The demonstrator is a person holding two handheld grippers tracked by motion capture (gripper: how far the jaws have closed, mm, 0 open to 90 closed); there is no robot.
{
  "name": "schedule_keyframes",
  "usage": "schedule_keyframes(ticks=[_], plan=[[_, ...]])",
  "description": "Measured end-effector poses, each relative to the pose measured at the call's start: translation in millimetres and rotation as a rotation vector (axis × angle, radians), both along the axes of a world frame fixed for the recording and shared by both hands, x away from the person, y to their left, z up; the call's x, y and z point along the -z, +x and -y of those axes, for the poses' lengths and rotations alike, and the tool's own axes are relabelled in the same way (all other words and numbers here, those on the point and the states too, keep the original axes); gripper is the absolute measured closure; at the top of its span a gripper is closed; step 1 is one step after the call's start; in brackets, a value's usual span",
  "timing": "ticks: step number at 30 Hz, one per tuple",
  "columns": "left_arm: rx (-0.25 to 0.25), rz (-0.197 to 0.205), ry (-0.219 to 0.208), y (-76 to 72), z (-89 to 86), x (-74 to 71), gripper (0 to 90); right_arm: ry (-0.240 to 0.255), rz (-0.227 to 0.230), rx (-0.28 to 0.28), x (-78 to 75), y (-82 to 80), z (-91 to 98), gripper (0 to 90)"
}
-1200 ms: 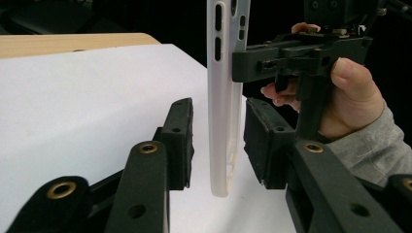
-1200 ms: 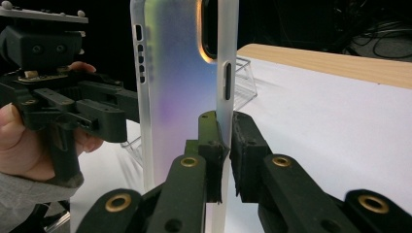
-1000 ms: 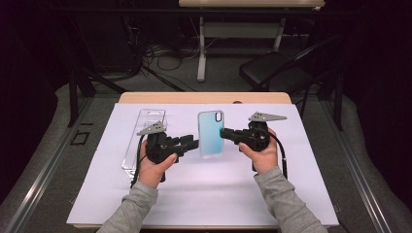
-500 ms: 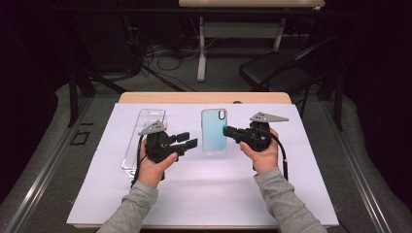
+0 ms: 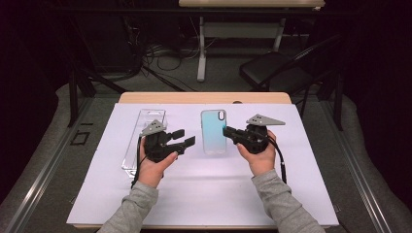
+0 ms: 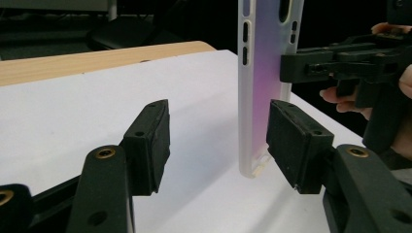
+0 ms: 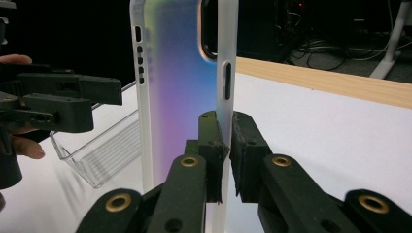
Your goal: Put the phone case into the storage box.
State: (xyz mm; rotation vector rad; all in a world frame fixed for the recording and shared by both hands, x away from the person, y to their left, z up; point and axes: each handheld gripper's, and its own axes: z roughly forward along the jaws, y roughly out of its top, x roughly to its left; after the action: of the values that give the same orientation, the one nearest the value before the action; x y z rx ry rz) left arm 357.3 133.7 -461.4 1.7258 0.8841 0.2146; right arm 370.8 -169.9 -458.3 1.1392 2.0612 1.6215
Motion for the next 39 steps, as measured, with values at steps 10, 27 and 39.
schedule_keyframes(ticks=[10,27,39], plan=[[-0.037,-0.011,0.02,1.0,-0.1,1.1,42.0,-0.024,0.021,0.021,4.2,-2.1,-5.0,84.1],[-0.078,-0.012,0.057,1.0,-0.2,2.0,42.0,-0.043,0.038,0.051,10.2,-4.1,-9.9,84.2],[-0.112,-0.031,0.069,1.8,0.3,0.2,34.2,-0.047,0.05,0.067,13.2,-5.6,-13.2,84.2]])
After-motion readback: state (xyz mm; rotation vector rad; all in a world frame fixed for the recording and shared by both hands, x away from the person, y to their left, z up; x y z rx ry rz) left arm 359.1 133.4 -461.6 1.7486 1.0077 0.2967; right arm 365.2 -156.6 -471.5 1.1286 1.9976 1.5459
